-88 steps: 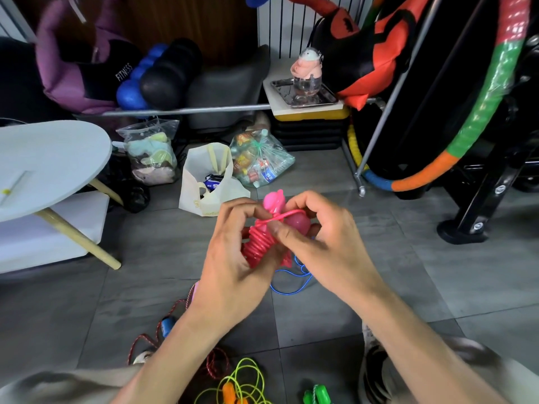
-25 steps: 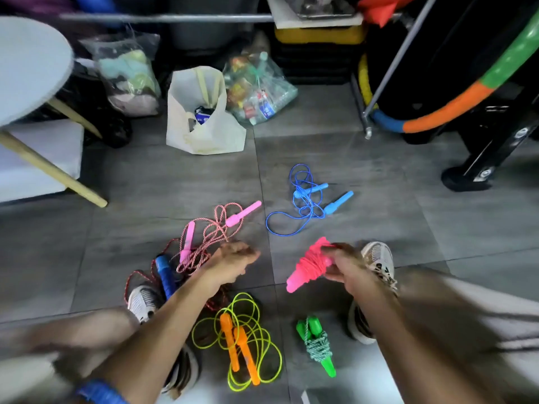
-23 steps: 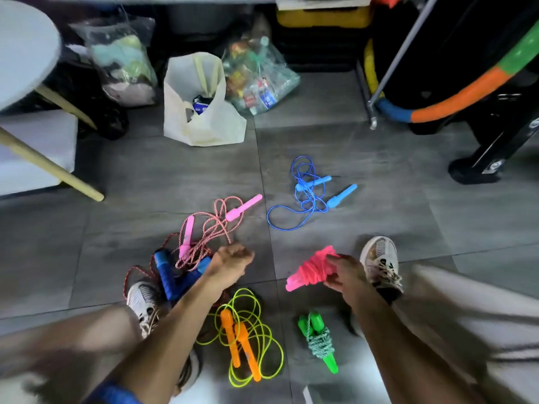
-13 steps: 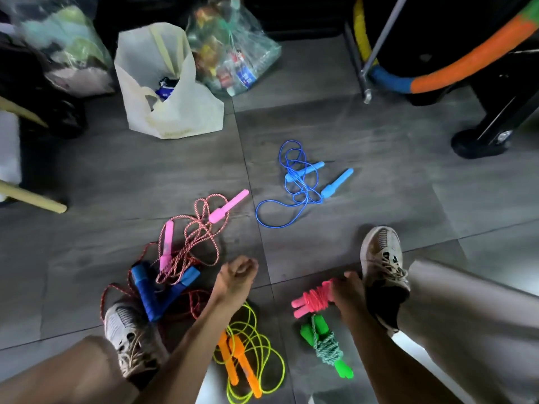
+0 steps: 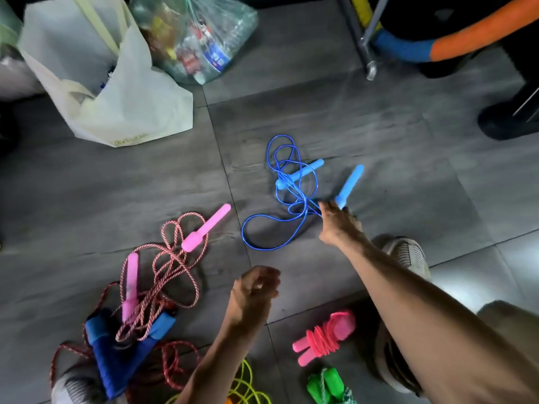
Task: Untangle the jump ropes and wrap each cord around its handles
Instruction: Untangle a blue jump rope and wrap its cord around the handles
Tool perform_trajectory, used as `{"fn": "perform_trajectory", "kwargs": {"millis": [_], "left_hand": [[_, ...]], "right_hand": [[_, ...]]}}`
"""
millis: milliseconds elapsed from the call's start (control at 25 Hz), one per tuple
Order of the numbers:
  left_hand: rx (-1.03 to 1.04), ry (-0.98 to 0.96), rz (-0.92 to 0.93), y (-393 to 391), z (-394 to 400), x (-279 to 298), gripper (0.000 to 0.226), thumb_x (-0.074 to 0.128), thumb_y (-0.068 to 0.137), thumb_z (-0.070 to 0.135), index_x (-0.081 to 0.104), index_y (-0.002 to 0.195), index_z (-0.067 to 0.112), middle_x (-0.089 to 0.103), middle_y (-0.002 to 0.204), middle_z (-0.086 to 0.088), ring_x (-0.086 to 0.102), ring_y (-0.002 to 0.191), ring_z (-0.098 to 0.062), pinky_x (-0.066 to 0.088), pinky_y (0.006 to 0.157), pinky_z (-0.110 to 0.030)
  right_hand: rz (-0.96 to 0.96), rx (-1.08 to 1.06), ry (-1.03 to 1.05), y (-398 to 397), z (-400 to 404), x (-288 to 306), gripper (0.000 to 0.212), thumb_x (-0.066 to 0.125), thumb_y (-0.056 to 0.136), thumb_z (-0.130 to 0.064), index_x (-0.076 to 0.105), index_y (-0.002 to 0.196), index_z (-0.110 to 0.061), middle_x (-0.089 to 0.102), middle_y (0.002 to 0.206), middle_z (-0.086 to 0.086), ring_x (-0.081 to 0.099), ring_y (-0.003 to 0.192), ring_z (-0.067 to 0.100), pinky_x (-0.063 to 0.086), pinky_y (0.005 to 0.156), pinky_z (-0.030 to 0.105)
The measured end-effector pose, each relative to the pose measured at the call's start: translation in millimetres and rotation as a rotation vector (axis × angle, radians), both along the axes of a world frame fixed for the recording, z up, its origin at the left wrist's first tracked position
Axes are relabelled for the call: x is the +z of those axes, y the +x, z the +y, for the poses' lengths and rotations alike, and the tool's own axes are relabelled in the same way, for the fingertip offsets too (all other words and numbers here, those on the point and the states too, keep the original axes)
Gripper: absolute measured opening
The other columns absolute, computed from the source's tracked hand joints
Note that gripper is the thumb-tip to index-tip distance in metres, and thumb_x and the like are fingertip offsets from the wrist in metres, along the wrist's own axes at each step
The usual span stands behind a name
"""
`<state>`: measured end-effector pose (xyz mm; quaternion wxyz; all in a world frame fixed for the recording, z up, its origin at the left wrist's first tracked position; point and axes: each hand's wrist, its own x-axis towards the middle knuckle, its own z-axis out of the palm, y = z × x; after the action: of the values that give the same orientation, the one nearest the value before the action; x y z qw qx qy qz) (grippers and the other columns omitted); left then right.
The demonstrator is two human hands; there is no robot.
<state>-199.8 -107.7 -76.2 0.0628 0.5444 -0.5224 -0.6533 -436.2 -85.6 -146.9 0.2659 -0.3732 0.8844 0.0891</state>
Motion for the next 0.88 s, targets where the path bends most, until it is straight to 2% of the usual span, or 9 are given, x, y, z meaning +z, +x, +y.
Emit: {"fn": "perform_trajectory", "kwargs": {"millis": [80, 160, 320, 440, 520, 600, 680, 800, 880], "left_hand": [[0.010, 0.019, 0.010, -1.6, 0.6, -6.1, 0.016, 0.062, 0.089, 0.009, 0.068, 0.078, 0.019, 0.069, 0.072, 0.000, 0.063, 0.060, -0.011, 0.043, 0.050, -0.017], [0.012, 0.016, 0.015, -2.4, 2.2, -5.7, 0.016, 0.063, 0.090, 0.007, 0.067, 0.077, 0.017, 0.069, 0.071, 0.000, 0.063, 0.063, -0.017, 0.044, 0.050, -0.014], [-0.134, -0.279, -0.035, 0.4, 8.8, 13.0, 0.034, 0.074, 0.064, 0.037, 0.060, 0.096, 0.035, 0.063, 0.086, 0.023, 0.056, 0.086, 0.001, 0.042, 0.074, -0.009], [-0.249, -0.230, 0.031, 2.5, 15.0, 42.4, 0.078, 0.077, 0.052, 0.057, 0.053, 0.122, 0.031, 0.066, 0.101, 0.015, 0.059, 0.091, 0.009, 0.047, 0.087, -0.016], [-0.187, -0.120, 0.101, 9.4, 19.6, 67.3, 0.054, 0.083, 0.056, 0.043, 0.066, 0.106, 0.030, 0.072, 0.078, 0.001, 0.065, 0.069, -0.007, 0.057, 0.073, -0.032], [-0.173, -0.224, 0.128, 18.5, 24.5, 103.6, 0.026, 0.084, 0.064, 0.025, 0.066, 0.082, 0.027, 0.064, 0.061, 0.011, 0.056, 0.054, -0.004, 0.048, 0.058, -0.021], [-0.114, -0.424, 0.129, 23.4, 26.1, 137.6, 0.031, 0.080, 0.064, 0.039, 0.058, 0.069, 0.017, 0.053, 0.055, 0.015, 0.046, 0.052, -0.004, 0.039, 0.054, -0.020], [0.007, -0.702, 0.134, 31.1, 17.2, 192.3, 0.049, 0.068, 0.073, 0.047, 0.044, 0.051, 0.011, 0.035, 0.051, 0.009, 0.034, 0.054, -0.006, 0.032, 0.055, -0.024], [0.111, -0.682, 0.188, 39.9, 5.0, 233.9, 0.056, 0.072, 0.077, 0.040, 0.036, 0.047, 0.010, 0.030, 0.055, 0.006, 0.029, 0.055, -0.010, 0.037, 0.056, -0.020]], "right_hand": [[0.127, -0.032, 0.007, 9.2, 4.9, -3.2, 0.032, 0.052, 0.097, -0.028, 0.054, 0.126, -0.014, 0.056, 0.130, 0.009, 0.056, 0.117, 0.034, 0.048, 0.091, 0.041], [0.024, -0.135, -0.028, 24.4, 14.6, -2.2, 0.035, 0.042, 0.102, -0.036, 0.063, 0.115, -0.011, 0.066, 0.116, 0.012, 0.062, 0.110, 0.031, 0.049, 0.084, 0.035], [-0.897, -0.791, -0.315, 69.1, 33.4, 47.7, 0.032, 0.046, 0.102, -0.032, 0.064, 0.087, -0.010, 0.072, 0.081, 0.009, 0.053, 0.045, 0.014, 0.039, 0.049, 0.026], [-1.303, -0.950, -0.626, 97.1, 40.1, 120.2, 0.026, 0.055, 0.092, -0.026, 0.062, 0.074, -0.009, 0.070, 0.072, 0.018, 0.038, 0.040, 0.014, 0.030, 0.043, 0.026], [-1.525, -0.866, -0.772, 102.4, 40.4, 180.5, 0.025, 0.056, 0.084, -0.029, 0.055, 0.066, -0.011, 0.062, 0.064, 0.019, 0.040, 0.041, 0.017, 0.029, 0.044, 0.024], [-1.653, -0.668, -0.857, 101.3, 38.2, 242.6, 0.030, 0.053, 0.085, -0.026, 0.052, 0.060, -0.010, 0.055, 0.060, 0.017, 0.040, 0.041, 0.018, 0.026, 0.045, 0.026], [-1.568, -0.498, -0.923, 100.6, 32.8, 299.0, 0.035, 0.053, 0.087, -0.020, 0.052, 0.053, -0.010, 0.049, 0.058, 0.015, 0.040, 0.041, 0.018, 0.022, 0.045, 0.028], [-1.123, -0.413, -1.114, 101.0, 29.6, 369.0, 0.041, 0.052, 0.095, -0.018, 0.061, 0.055, -0.012, 0.059, 0.056, 0.012, 0.042, 0.039, 0.020, 0.029, 0.037, 0.024], [-0.884, -0.419, -1.259, 96.0, 36.5, 411.6, 0.041, 0.046, 0.100, -0.019, 0.065, 0.065, -0.012, 0.068, 0.067, 0.008, 0.047, 0.038, 0.017, 0.035, 0.036, 0.022]]}}
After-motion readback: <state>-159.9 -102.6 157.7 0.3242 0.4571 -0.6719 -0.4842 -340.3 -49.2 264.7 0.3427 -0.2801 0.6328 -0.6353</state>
